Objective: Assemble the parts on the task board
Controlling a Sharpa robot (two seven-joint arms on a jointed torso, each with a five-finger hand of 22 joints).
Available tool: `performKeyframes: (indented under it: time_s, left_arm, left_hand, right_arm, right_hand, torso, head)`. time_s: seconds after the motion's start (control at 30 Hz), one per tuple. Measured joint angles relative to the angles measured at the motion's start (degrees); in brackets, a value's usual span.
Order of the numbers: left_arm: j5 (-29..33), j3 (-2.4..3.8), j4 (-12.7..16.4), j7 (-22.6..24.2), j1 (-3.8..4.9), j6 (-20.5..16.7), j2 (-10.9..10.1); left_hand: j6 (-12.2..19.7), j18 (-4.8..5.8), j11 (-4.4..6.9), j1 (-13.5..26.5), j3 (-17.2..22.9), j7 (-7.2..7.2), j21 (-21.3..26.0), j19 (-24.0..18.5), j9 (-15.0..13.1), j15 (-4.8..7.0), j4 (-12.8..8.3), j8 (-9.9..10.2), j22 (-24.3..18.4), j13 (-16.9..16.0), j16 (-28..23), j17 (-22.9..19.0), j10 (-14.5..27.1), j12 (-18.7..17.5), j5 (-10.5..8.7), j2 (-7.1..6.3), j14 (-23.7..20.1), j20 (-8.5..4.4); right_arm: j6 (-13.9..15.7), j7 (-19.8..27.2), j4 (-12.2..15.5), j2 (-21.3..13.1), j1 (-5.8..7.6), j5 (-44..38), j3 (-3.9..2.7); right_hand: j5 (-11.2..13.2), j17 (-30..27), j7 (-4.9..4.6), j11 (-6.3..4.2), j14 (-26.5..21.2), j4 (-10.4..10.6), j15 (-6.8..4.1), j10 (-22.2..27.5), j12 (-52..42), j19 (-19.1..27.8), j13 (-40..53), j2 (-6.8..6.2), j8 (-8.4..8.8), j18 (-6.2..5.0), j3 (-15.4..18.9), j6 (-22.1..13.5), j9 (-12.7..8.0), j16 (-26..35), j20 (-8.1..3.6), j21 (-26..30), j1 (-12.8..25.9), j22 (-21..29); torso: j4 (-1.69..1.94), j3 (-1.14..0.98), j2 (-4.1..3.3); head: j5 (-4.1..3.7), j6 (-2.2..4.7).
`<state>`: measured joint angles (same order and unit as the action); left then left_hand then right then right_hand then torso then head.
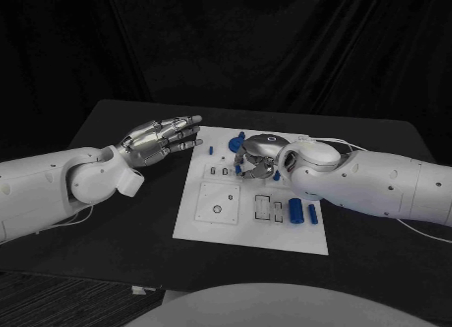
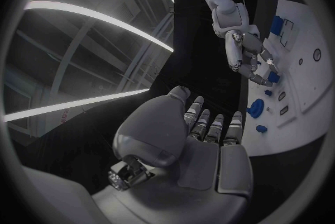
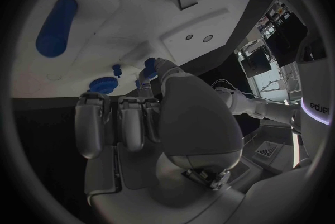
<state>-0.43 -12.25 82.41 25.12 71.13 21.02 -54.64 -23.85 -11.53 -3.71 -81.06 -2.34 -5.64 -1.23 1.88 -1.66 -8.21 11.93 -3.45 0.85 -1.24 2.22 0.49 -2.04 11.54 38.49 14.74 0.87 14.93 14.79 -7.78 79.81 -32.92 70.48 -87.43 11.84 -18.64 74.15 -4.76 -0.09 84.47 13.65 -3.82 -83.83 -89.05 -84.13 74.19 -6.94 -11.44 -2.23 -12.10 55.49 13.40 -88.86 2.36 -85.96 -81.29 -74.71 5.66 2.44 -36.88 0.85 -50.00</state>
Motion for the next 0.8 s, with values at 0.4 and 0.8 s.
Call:
performKeyframes:
  time_s: [0.4,0.8]
  left_arm:
    - [0.0,0.00,0.0,0.0,-0.17,0.1,0.0]
    - [0.0,0.02,0.0,0.0,-0.26,0.2,0.0]
  left_hand:
    - [0.0,0.00,0.00,0.0,0.0,0.00,0.0,0.0,0.0,0.00,0.0,0.0,0.0,0.0,0.0,0.0,0.0,0.0,0.00,0.00,0.0,-0.01]
    - [0.0,0.00,0.00,0.0,0.0,0.00,0.0,0.0,0.0,0.00,0.0,0.0,0.0,0.0,0.0,0.0,0.0,0.0,0.00,0.00,0.0,-0.01]
  right_arm:
    - [-0.5,-0.9,-0.8,0.6,-0.55,-0.3,-0.01]
    - [-0.5,-1.3,-1.3,1.0,-0.74,-0.4,-0.01]
  right_hand:
    - [0.0,0.0,0.00,0.01,-0.5,-0.1,0.49,0.0,0.0,0.0,0.0,0.00,0.00,0.00,-0.1,0.0,0.0,0.0,0.00,0.7,0.0,0.0]
    - [0.0,0.0,-0.50,0.03,-0.5,-0.7,0.50,0.0,0.0,0.0,0.0,0.00,0.01,0.00,-0.7,-0.5,0.3,0.0,0.05,0.7,0.0,0.0]
  torso:
    - [-0.02,-0.02,0.01]
    - [-0.01,-0.01,0.01]
  head:
    - [-0.05,0.00]
    - [-0.03,0.00]
